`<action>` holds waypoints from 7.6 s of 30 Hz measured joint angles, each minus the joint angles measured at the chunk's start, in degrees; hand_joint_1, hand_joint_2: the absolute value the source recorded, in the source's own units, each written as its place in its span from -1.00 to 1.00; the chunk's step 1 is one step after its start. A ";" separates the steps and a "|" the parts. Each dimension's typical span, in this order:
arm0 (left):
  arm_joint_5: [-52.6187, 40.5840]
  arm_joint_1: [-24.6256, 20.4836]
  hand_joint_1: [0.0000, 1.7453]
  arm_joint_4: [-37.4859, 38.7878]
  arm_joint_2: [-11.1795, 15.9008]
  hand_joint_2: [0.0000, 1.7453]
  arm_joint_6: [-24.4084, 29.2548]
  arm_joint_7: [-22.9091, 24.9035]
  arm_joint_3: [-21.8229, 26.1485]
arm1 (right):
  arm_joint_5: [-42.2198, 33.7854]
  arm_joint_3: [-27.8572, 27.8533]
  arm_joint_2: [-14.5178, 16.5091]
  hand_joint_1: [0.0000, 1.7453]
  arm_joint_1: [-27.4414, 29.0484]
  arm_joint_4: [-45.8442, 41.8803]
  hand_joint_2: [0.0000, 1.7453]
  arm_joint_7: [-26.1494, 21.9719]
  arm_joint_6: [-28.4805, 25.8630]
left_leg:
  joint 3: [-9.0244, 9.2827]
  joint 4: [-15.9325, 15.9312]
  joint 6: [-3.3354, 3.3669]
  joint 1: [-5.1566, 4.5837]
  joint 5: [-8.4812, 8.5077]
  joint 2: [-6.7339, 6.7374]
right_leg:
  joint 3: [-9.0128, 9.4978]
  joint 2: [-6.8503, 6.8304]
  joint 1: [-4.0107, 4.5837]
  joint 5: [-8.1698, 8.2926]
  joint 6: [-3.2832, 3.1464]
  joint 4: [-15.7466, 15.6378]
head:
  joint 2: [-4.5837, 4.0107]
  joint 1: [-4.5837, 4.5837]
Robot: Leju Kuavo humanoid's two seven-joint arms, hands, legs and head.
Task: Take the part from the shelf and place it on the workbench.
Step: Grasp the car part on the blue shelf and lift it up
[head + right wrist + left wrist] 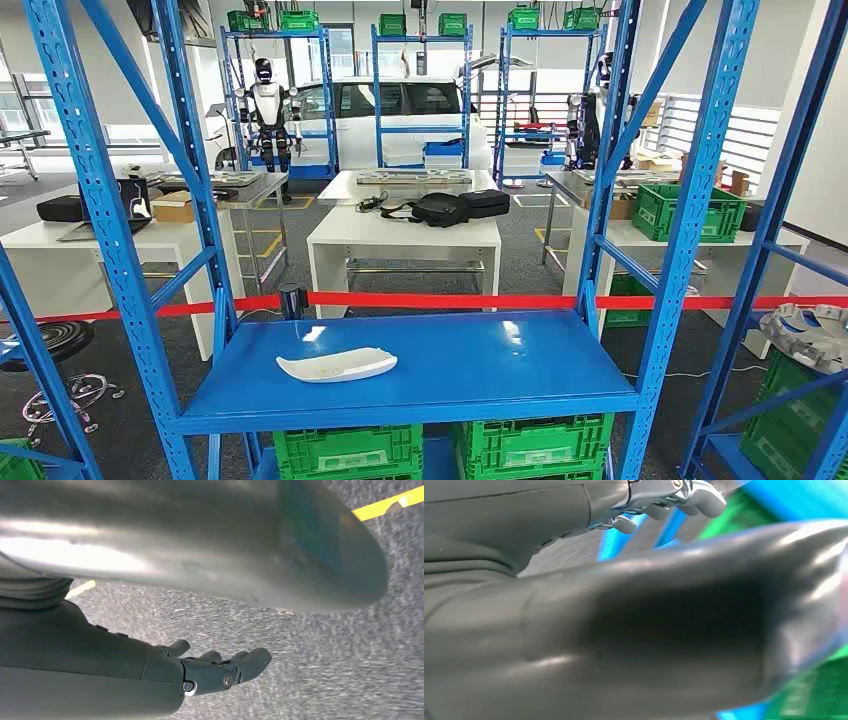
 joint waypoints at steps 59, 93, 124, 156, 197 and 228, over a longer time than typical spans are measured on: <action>-27.25 -25.54 -1.00 -1.45 -0.08 -1.00 21.91 30.55 -38.78 | 13.42 -2.71 0.67 -1.00 -1.42 1.11 -1.00 -3.59 5.81 | 0.17 -0.13 0.13 -0.06 0.17 -0.05 | 0.18 -0.02 -0.05 0.13 0.21 -0.01 | 0.00 0.02; -28.29 -25.56 -1.00 -1.17 1.17 -1.00 19.74 32.92 -38.63 | 14.38 -2.71 0.86 -1.00 -1.65 1.14 -1.00 -3.60 6.20 | 0.17 -0.13 0.13 -0.06 0.17 -0.05 | 0.19 -0.03 -0.05 0.13 0.21 -0.01 | 0.00 0.02; -29.85 -25.90 -1.00 -1.02 -2.49 -1.00 16.91 33.02 -38.30 | 13.29 -3.75 0.86 -1.00 -1.72 1.16 -1.00 -3.12 6.66 | 0.13 -0.02 0.40 -0.44 0.01 -0.06 | 0.11 0.01 -0.45 0.19 0.53 -0.18 | 0.00 0.02; -31.23 -25.24 -1.00 -1.84 -4.11 -1.00 16.79 33.06 -36.85 | 13.37 -5.23 1.14 -1.00 -1.67 1.57 -1.00 -2.94 6.19 | -3.47 0.58 0.00 0.01 3.31 0.06 | -5.69 0.15 -1.35 2.99 0.39 2.42 | 0.01 -0.20; -32.58 -24.72 -1.00 -2.32 -5.14 -1.00 15.32 33.63 -35.39 | 13.24 -7.01 1.21 -1.00 -1.66 1.68 -1.00 -2.95 6.20 | -0.46 -1.37 0.85 0.76 1.20 -0.22 | -16.58 -0.08 -1.62 2.33 2.49 15.97 | 0.01 0.16; -32.43 -23.09 -1.00 -0.69 1.14 -1.00 14.15 35.69 -31.85 | 15.76 -7.01 1.07 -1.00 -2.13 1.68 -1.00 -3.10 7.31 | -0.99 -1.15 0.69 0.87 1.40 -0.19 | -16.13 -0.03 -1.28 3.88 1.92 13.83 | 0.00 0.25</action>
